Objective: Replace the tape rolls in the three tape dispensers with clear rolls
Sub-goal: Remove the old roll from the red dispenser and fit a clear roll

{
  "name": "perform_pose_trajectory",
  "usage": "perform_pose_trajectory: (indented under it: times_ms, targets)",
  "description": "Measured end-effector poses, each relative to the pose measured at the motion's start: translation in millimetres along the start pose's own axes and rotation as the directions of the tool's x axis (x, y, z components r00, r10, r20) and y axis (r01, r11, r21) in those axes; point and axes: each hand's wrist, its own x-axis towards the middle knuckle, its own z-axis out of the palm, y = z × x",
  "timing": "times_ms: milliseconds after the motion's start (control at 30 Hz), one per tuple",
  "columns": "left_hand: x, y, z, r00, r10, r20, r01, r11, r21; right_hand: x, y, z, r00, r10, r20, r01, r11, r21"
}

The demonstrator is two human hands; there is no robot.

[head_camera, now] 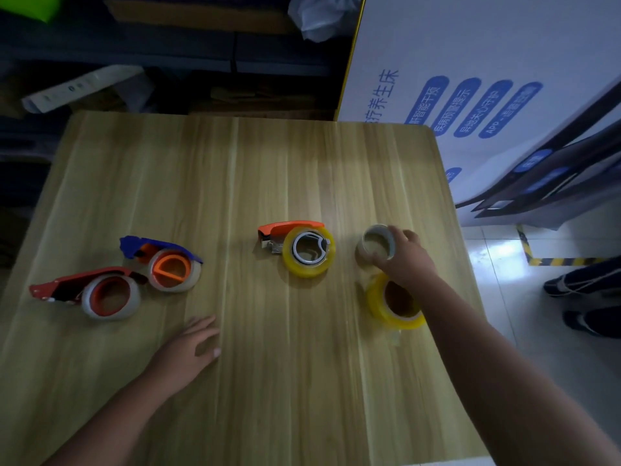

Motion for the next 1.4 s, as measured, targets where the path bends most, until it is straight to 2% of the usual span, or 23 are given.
perform_pose_trajectory:
  times_ms: [200, 400, 467, 567, 633, 700, 767, 833, 867, 967, 1033, 1233, 1300, 1400]
  targets:
    - [-4, 12, -4, 0.999, -0.011, 0.043, 0.011, 1.0, -0.001, -67, 28, 8, 0.988, 0.1, 0.117, -0.098, 0.995, -0.024]
    - [-15, 8, -11, 0.997, -0.055, 0.061, 0.054, 0.999, 0.006, -60, 28, 4, 0.991, 0.108, 0.08, -0.106, 0.994, -0.026]
    - [-21, 8, -18, 0.995, -0.096, -0.008, 0.096, 0.995, 0.012, -59, 32, 5, 0.99, 0.123, 0.07, -0.118, 0.991, -0.064]
    - [-25, 7, -40, 0.967, -0.098, -0.234, 0.126, 0.986, 0.109, -58, 35, 9, 0.991, 0.124, 0.057, -0.119, 0.989, -0.088]
    - [-20, 3, -62, 0.927, 0.041, -0.373, 0.066, 0.961, 0.268, -58, 35, 11, 0.991, 0.127, 0.048, -0.122, 0.988, -0.097]
    - [-12, -5, -86, 0.87, 0.194, -0.453, 0.022, 0.903, 0.429, -58, 36, 13, 0.991, 0.124, 0.047, -0.119, 0.988, -0.098]
    - [-6, -11, -113, 0.813, 0.255, -0.523, 0.047, 0.867, 0.495, -58, 37, 14, 0.993, 0.111, 0.039, -0.107, 0.99, -0.095]
    - [-2, -21, -139, 0.779, 0.22, -0.587, 0.103, 0.878, 0.466, -58, 37, 13, 0.994, 0.105, 0.027, -0.102, 0.99, -0.098]
    - [-1, -32, -151, 0.784, 0.17, -0.597, 0.152, 0.881, 0.449, -58, 36, 13, 0.995, 0.1, 0.021, -0.098, 0.991, -0.095]
    - [3, -85, -175, 0.86, -0.084, -0.503, 0.323, 0.852, 0.411, -60, 37, 12, 0.995, 0.093, 0.023, -0.091, 0.993, -0.081]
    - [0, -109, -181, 0.892, -0.173, -0.417, 0.338, 0.868, 0.364, -63, 36, 12, 0.995, 0.098, 0.011, -0.097, 0.993, -0.064]
    - [-8, -133, -172, 0.911, -0.115, -0.396, 0.274, 0.886, 0.375, -82, 30, 8, 0.992, 0.118, -0.047, -0.118, 0.993, -0.004]
    - [-11, -136, -164, 0.909, -0.113, -0.401, 0.263, 0.902, 0.342, -92, 26, 3, 0.989, 0.091, -0.116, -0.092, 0.996, -0.009]
    - [-22, -119, -146, 0.91, -0.105, -0.401, 0.238, 0.924, 0.299, -109, 17, -1, 0.964, -0.028, -0.265, 0.015, 0.999, -0.051]
